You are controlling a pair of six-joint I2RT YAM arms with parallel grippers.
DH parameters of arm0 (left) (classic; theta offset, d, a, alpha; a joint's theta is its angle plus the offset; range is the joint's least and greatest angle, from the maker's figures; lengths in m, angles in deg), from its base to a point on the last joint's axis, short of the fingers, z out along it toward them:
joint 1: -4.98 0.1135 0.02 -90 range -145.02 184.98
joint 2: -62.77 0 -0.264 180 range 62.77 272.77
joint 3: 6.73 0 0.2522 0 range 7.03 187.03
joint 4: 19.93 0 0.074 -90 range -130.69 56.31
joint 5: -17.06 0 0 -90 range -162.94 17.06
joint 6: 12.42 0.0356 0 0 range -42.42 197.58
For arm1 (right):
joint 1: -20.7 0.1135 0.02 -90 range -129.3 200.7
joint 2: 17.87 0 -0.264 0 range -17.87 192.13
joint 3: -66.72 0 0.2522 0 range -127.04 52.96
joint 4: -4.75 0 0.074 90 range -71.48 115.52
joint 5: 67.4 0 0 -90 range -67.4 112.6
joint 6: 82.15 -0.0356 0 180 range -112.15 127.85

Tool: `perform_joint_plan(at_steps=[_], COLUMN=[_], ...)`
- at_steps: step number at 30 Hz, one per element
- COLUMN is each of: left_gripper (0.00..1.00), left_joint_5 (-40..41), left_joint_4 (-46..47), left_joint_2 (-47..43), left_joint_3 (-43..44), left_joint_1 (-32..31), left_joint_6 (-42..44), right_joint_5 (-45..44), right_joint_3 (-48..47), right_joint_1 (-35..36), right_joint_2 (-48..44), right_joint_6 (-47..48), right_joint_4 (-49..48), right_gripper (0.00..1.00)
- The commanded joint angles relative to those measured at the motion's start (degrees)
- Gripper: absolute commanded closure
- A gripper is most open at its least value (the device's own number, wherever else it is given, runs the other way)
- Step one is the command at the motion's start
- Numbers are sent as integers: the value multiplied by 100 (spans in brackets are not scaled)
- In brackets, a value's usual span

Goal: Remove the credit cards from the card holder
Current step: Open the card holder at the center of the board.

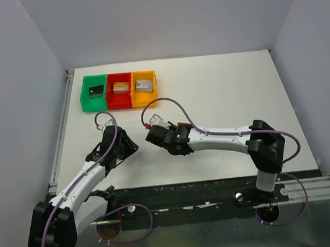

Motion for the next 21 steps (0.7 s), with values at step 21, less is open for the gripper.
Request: perform_joint_plan(at_steps=[21], left_gripper=[43], left_joint_5=[-1204], left_joint_4=[954], left_joint_2=[593], left_joint_3=[101], left_joint_1=[-32], left_joint_6=[166], right_joint_5=[4003], right_joint_3=[2805], right_joint_1=[-2481], right_joint_2=[-2963], right_joint_6=[-2144], right_joint_4=[-2073], right_gripper=[32])
